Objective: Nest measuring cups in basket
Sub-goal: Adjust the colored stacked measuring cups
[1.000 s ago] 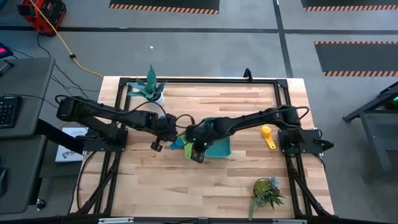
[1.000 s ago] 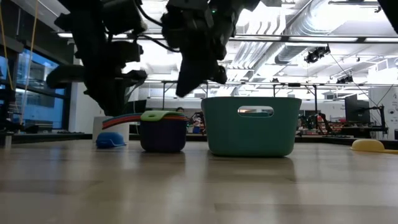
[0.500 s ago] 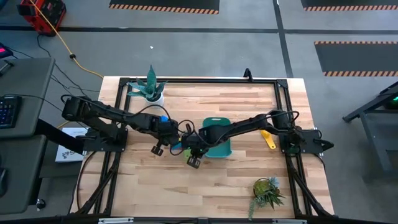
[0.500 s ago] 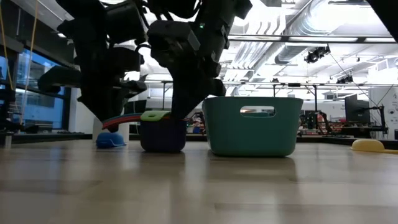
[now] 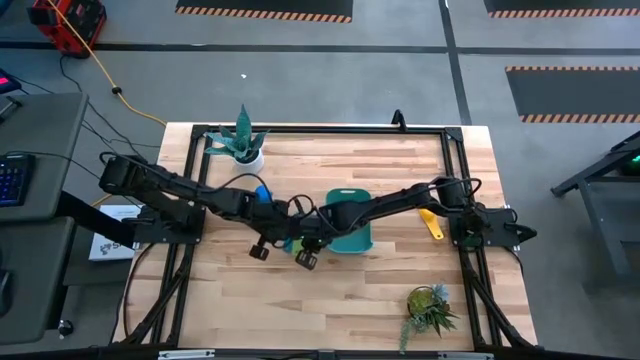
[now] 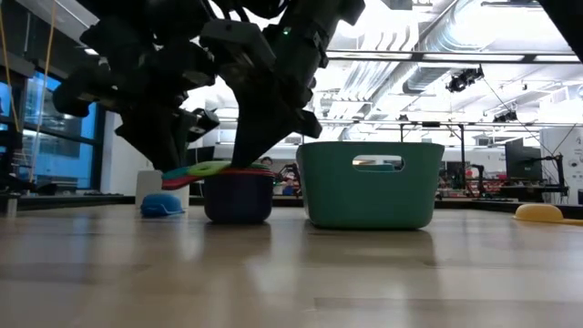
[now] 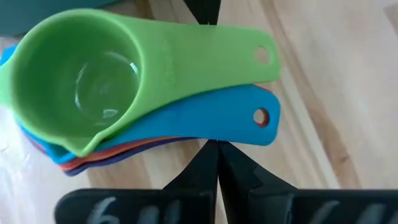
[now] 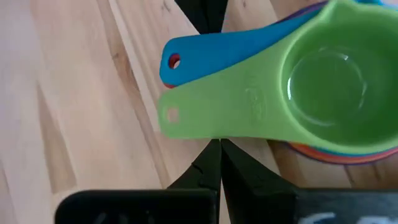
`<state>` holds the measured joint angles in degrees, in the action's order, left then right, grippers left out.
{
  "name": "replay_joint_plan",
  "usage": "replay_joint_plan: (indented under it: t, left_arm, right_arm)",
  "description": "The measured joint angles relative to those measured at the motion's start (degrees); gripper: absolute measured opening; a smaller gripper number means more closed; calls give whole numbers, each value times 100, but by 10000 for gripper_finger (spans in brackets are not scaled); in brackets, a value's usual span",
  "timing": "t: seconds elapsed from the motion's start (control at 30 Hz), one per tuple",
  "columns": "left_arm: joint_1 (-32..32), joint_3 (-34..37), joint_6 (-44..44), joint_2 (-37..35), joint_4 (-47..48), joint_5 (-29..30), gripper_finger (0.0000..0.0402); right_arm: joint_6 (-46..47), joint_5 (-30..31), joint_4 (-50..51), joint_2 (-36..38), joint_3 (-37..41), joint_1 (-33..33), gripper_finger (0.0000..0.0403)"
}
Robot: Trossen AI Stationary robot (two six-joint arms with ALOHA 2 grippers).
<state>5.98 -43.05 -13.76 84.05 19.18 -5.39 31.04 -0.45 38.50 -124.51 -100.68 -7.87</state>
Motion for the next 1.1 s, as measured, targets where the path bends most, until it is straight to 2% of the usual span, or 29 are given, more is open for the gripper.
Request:
replay_joint_plan:
  t: [0.37, 0.8, 1.1]
  left_arm:
    - [225, 16, 622, 0, -188, 33, 0]
    - [250, 16, 668, -12, -178, -19, 0]
    - [207, 108, 615, -532, 217, 110, 0]
  right_arm:
    - [0, -2, 10, 11, 11, -5, 0]
    - [183, 45, -99, 11, 22, 10, 0]
    - [-297, 113, 70, 179, -9, 23, 0]
